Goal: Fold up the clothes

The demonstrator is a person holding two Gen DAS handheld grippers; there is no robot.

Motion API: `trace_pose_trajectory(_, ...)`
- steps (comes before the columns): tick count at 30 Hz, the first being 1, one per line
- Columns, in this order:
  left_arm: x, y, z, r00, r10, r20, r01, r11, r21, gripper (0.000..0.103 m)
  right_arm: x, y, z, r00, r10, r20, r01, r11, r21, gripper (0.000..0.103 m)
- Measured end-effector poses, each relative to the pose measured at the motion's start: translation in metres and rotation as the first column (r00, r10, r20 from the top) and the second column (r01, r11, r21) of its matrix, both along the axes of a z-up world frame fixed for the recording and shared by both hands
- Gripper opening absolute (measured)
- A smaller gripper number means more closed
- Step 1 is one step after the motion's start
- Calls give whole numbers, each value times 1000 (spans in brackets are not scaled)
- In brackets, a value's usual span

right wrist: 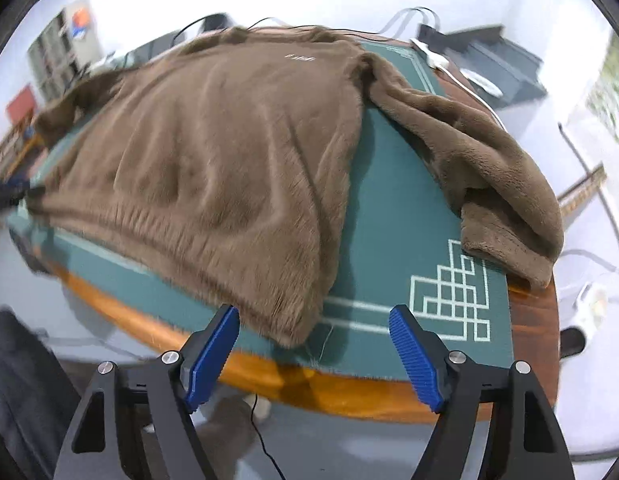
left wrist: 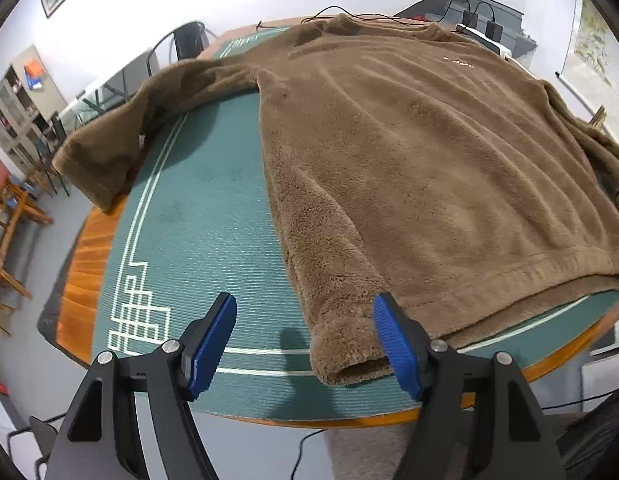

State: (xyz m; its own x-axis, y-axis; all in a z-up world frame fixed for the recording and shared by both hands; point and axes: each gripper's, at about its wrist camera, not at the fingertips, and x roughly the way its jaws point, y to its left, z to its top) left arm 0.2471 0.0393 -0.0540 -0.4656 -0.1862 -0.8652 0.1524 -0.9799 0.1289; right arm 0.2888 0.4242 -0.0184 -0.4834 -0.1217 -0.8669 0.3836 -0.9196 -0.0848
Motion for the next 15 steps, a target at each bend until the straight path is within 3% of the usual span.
trace_pose_trajectory(3, 2, 6, -1, 1000, -28, 12, 28, 1000, -14, 75, 0, -10, -10, 1000, 22, -6, -21, 999, 42, 77)
trace_pose_trajectory(15, 11, 9, -10, 997, -65, 29, 64, 996, 56, 75, -32, -5, -7, 988, -137, -66, 137, 991, -1, 76)
